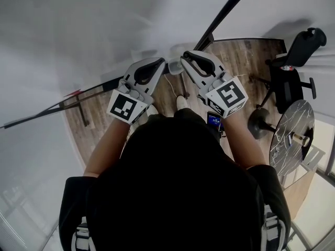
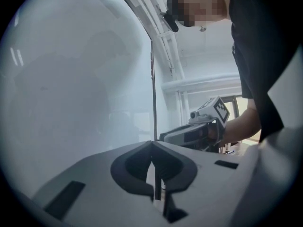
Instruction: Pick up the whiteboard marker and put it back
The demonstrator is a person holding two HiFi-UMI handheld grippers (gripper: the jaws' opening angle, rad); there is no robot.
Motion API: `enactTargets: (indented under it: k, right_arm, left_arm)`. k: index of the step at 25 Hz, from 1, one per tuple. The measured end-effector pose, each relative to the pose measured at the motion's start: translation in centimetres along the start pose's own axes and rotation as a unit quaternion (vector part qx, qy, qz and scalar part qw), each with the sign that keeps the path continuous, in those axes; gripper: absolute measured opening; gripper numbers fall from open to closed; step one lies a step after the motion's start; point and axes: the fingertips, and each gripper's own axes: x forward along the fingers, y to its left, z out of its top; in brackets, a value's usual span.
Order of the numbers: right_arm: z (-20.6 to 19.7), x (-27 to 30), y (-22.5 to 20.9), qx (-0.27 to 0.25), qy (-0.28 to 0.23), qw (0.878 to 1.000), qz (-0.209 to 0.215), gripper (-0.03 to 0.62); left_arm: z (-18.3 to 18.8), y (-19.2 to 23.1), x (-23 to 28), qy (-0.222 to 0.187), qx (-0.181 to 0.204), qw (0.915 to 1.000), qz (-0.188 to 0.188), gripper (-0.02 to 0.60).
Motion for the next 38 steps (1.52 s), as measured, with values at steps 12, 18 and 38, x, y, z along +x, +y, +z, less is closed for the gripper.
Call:
enactTargets:
  k: [12,18,38]
  right_arm:
    - [3.4,-1.9,0.8,-0.001,-0.024,1.0,0.012,0.062]
    - [4.5,-2.7,1.3,0.002,-0.022,0.999,0.025,0.063]
    - [4.2,-3.4,2.3,0.011,-0.034,0.999,0.036,0.063]
  left_arm:
    - [2.4,-1.0,0.2,-0.007,0.012,0.9998,-0.012,0.003]
    - [3.3,-1.2,0.0,-0.006,0.01,0.9998,-0.016,0.003]
    - [3.4,-1.8,-1.6,-0.011,0.003,0.9998,-0.013,0.003]
